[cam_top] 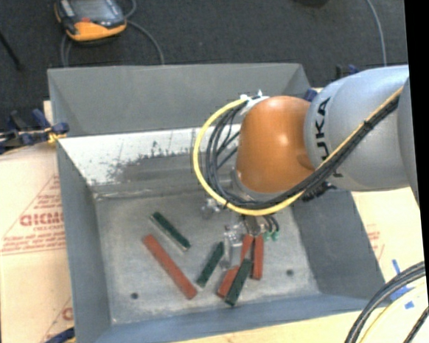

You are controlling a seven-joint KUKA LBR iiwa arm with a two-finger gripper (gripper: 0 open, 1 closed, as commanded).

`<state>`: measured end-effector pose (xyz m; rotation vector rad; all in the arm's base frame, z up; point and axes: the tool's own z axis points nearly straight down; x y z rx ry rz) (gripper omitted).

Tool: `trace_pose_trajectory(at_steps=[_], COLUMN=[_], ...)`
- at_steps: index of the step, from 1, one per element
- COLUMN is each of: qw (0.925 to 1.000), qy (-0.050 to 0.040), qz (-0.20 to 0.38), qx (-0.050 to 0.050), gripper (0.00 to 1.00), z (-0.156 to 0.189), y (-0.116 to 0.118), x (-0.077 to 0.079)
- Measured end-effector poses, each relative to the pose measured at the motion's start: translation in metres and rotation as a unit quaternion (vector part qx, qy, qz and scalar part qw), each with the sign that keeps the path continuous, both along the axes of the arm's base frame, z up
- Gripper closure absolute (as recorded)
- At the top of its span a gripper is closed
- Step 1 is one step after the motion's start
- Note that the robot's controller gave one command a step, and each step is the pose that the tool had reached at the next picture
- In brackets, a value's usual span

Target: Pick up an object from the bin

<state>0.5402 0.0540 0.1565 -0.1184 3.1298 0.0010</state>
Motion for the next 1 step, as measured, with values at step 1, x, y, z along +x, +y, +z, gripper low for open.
trace_pose_trajectory(at_steps=[1], qw=[0.9967], qy=[0.0051], qz=[0.081], qx=[-0.001], gripper=[1.0], z=[-0.08], y=[-0.0544], x=[0.0227])
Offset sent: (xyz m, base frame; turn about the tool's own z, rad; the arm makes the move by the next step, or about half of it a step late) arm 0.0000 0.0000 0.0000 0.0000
